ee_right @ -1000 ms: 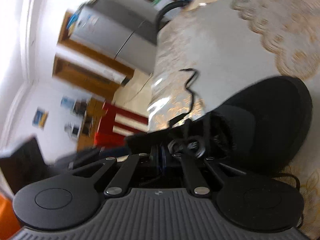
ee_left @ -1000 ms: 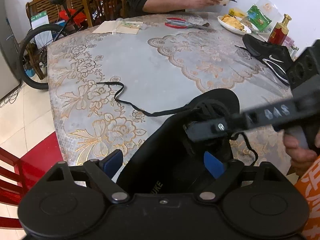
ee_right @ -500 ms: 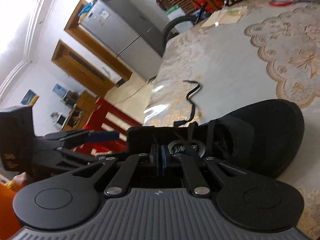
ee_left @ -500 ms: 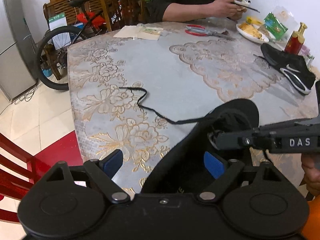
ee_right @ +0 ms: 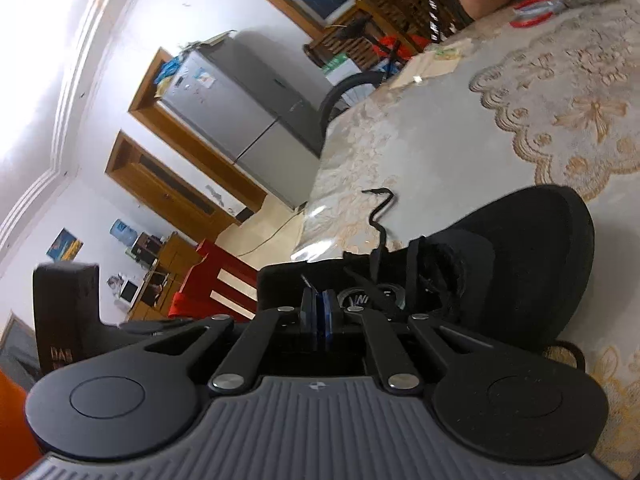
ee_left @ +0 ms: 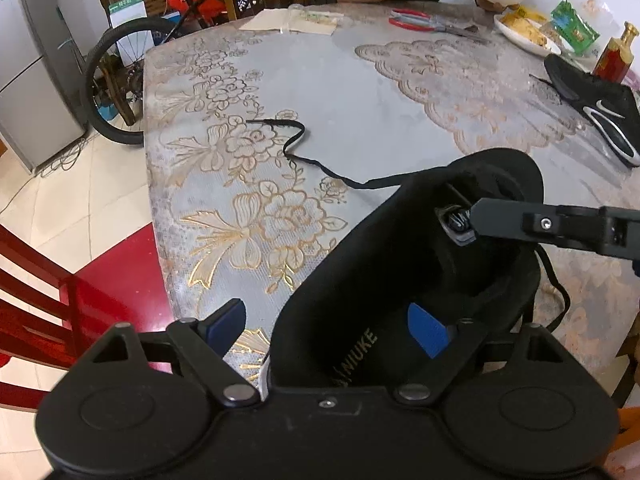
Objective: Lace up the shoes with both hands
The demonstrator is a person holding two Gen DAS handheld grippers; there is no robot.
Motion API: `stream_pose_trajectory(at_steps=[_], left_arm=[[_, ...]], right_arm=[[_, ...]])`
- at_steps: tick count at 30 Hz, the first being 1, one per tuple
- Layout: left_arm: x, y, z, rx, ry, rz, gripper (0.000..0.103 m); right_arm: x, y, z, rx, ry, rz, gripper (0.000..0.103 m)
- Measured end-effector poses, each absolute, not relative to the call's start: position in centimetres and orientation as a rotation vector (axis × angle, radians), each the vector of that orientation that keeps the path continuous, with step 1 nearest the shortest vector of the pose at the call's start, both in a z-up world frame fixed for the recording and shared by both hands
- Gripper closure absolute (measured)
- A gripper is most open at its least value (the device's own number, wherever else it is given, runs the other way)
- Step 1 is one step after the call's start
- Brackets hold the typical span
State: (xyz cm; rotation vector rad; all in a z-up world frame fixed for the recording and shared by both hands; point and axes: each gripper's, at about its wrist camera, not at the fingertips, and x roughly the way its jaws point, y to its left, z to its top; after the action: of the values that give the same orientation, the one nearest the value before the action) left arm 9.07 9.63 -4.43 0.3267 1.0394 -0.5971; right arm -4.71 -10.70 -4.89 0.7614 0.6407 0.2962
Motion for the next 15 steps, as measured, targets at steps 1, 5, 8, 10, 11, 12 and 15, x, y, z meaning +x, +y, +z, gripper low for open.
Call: stream_pose_trajectory(at_steps=[1,5,8,10,11,12,15], left_arm=[[9.2,9.8,-4.5,0.316,1.047,-0.597,0.014],[10.1,10.5,-5.1,0.225,1.126,-0.598,0.014],[9.8,10.9,-5.2,0.177,1.136,-0.552,0.014],[9.2,11.1,-5.1,0.132,1.146,-0.487,0.014],[8.9,11.2,-5.1,0.098,1.159,-0.449,0.014],[8.4,11.0,-5.1,0.076,1.166,-0.411,0.014],[6.6,10.0,-4.8,0.046,1.17,-0.313,0.014]], right_arm=[[-4.6,-10.7,-4.9,0.767,0.645,0.293,0.099],[-3.7,-10.2,-4.8,0.689,0.674,0.256,0.099],[-2.9,-9.9,-4.8,0.632,0.66,0.28,0.099],[-2.3,-10.1,-5.1,0.591,0.652,0.315,0.099],[-1.9,-10.4,-5.2,0.575,0.654,0.346,0.099],[-1.4,-10.7,-5.4,0.566,0.663,0.387,0.099],[0.2,-12.1,-5.9,0.529,0.692,0.536,0.099]])
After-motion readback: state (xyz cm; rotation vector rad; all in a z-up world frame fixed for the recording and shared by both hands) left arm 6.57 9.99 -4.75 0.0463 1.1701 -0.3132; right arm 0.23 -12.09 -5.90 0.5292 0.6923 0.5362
